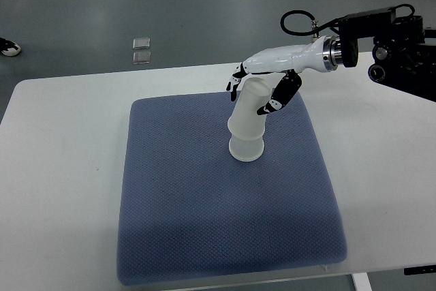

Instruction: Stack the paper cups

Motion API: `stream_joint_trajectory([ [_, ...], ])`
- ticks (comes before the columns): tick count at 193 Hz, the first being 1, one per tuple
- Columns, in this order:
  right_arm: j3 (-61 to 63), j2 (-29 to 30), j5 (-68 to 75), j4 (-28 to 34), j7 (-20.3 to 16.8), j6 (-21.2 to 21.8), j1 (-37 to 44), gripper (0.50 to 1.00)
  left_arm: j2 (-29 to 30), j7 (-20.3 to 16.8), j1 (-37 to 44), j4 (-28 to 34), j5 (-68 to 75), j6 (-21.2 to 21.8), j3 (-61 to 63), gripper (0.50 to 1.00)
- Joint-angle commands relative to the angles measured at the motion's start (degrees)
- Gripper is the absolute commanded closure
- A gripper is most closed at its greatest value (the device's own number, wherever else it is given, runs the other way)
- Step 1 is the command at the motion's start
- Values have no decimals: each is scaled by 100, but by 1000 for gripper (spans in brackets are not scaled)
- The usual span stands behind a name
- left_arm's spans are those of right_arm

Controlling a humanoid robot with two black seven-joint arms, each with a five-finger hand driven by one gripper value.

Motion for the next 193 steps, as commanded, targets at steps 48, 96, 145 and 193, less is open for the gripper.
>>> stream_joint_trajectory([
  [48,10,-35,10,10,0,34,42,599,0,-1,5,0,0,0,0,500],
  [96,554,-87,256,-69,0,86,113,599,0,-1,-4,0,0,0,0,500],
  [145,1179,238,2250,-1071,-316,-10,-265,599,0,8,5,0,0,0,0,500],
  [193,1284,712,4729,-2345,-466,-151,-749,599,0,-1,-4,0,0,0,0,500],
])
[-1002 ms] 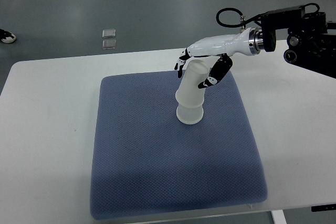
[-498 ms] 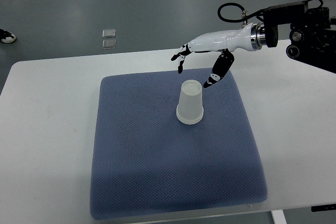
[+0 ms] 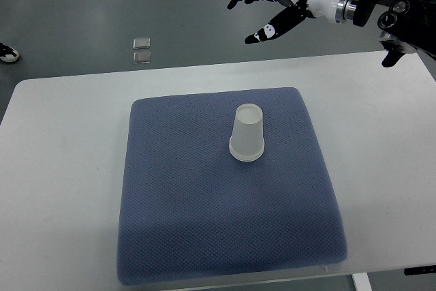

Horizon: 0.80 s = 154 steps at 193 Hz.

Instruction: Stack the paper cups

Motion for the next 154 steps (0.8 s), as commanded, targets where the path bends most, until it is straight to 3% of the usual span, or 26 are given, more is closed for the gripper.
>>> stream_joint_trajectory([
  [1,20,159,866,-522,-3,-76,-231,599,0,-2,-5,-2,0,0,0,500],
  [46,643,739,1736,-1506,32,-208,-916,599,0,-2,-5,7,0,0,0,500],
  [100,2058,1073,2412,-1550,-3,-683,-1857,599,0,7,-4,-2,0,0,0,500],
  [154,2138,1179,3748,-1550,-82,-1096,-1998,599,0,-2,-5,7,0,0,0,500],
])
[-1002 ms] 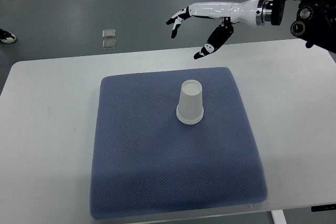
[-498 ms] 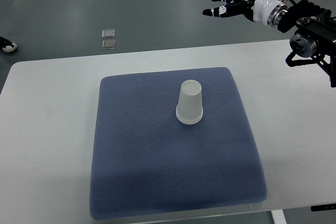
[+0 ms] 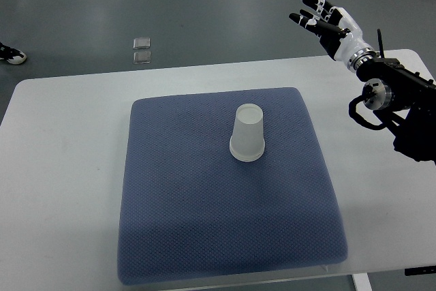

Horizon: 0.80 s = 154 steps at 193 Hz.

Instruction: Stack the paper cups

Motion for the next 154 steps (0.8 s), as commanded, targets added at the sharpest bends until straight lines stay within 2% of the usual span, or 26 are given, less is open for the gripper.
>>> stream_joint_trajectory([
  [1,20,27,527,0,-10,-61,-48,599,0,-2,-7,0,0,0,0,500],
  [26,37,62,704,8,25,44,-110,599,0,-2,2,0,0,0,0,500],
  [154,46,97,616,9,87,44,-558,587,0,6,-7,0,0,0,0,500],
])
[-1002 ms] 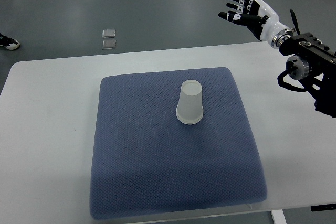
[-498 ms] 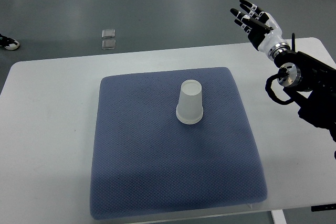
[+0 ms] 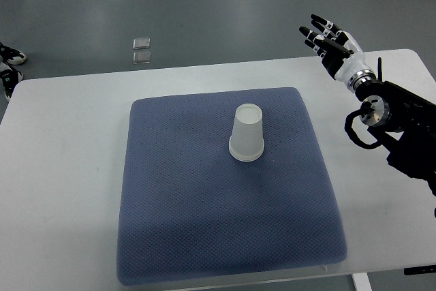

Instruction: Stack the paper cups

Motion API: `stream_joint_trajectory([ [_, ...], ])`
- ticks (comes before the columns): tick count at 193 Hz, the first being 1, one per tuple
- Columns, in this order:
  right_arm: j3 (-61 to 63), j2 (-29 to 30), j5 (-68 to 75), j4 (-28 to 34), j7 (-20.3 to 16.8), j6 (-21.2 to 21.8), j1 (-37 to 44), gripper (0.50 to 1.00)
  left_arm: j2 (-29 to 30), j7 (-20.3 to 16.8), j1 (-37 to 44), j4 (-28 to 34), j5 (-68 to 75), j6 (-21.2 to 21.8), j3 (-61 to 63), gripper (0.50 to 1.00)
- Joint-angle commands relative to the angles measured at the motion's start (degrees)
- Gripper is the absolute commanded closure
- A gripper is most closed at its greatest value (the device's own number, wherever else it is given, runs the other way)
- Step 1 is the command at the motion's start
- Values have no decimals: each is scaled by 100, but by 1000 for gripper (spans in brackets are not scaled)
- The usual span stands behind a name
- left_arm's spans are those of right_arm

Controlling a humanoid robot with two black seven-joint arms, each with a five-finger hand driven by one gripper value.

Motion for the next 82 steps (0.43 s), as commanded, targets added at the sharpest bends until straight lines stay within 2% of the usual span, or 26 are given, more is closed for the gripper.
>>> stream_joint_trajectory([
  [1,1,5,2,-3,1,7,-74,587,0,9,-3,-1,-1,0,0,500],
  [82,10,40,2,5,89,-2,-109,587,0,9,-3,-1,-1,0,0,500],
])
